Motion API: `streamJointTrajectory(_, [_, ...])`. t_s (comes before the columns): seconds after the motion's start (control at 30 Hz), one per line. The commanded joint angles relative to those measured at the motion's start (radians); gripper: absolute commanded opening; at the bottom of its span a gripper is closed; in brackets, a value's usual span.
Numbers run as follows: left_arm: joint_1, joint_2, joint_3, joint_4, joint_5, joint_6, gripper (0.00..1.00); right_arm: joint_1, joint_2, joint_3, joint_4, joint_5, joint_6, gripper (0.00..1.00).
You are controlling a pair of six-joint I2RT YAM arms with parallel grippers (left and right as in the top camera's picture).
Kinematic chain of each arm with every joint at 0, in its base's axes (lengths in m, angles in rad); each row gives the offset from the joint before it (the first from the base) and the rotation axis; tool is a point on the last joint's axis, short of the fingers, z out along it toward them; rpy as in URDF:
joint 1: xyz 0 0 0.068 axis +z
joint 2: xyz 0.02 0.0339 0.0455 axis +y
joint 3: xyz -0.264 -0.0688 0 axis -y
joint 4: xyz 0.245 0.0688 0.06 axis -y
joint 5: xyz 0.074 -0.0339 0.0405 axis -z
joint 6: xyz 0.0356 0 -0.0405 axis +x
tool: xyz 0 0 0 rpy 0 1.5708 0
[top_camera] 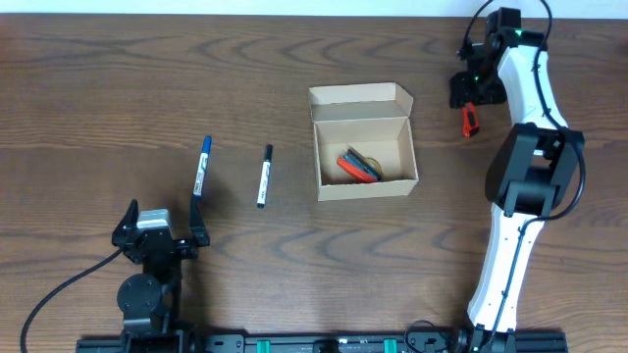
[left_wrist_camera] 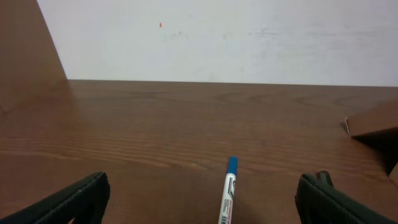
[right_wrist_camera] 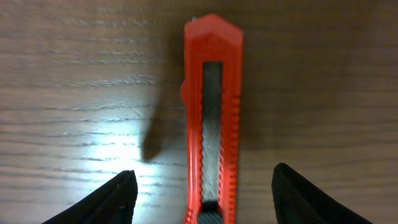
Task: Pack container
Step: 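Lower the right gripper, grasp the box cutter and lift it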
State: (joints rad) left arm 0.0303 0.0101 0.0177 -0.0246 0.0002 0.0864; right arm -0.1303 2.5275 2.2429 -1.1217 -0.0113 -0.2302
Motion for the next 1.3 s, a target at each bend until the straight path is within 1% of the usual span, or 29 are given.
streamJointTrajectory(0.0, [0.004, -0.006, -0.013, -0.052, 0.017, 0.011, 0.95, 0.005, 0.026, -0.007, 0.001, -0.008, -0.01, 0.63])
streamJointTrajectory(0.3, [0.004, -0.006, -0.013, -0.052, 0.017, 0.011, 0.95, 0.005, 0.027, -0.007, 0.004, 0.0, -0.01, 0.63])
streamJointTrajectory(0.47, [0.004, -0.006, -0.013, -0.052, 0.017, 0.011, 0.95, 0.005, 0.027, -0.011, 0.003, 0.0, -0.01, 0.61])
streamJointTrajectory(0.83, [0.004, -0.006, -0.013, -0.052, 0.017, 0.011, 0.95, 0.004, 0.027, -0.089, 0.031, 0.0, -0.01, 0.61])
streamJointTrajectory(0.9, [0.004, -0.006, -0.013, -0.052, 0.017, 0.011, 0.95, 0.004, 0.027, -0.093, 0.032, 0.0, -0.01, 0.51])
streamJointTrajectory(0.93, [0.004, -0.006, -0.013, -0.052, 0.017, 0.011, 0.95, 0.004, 0.027, -0.093, 0.034, 0.0, -0.01, 0.41])
streamJointTrajectory(0.97, [0.004, -0.006, -0.013, -0.052, 0.017, 0.011, 0.95, 0.004, 0.027, -0.092, 0.034, 0.0, -0.01, 0.26])
streamJointTrajectory(1.0, [0.004, -0.006, -0.013, -0.052, 0.017, 0.011, 0.95, 0.003, 0.027, -0.092, 0.034, 0.0, -0.01, 0.15])
streamJointTrajectory(1.07, [0.004, -0.006, -0.013, -0.052, 0.017, 0.011, 0.95, 0.003, 0.027, -0.092, 0.033, 0.0, 0.0, 0.01])
streamJointTrajectory(1.27, [0.004, -0.006, -0.013, -0.052, 0.016, 0.011, 0.95, 0.004, 0.027, -0.082, 0.033, -0.018, 0.028, 0.01])
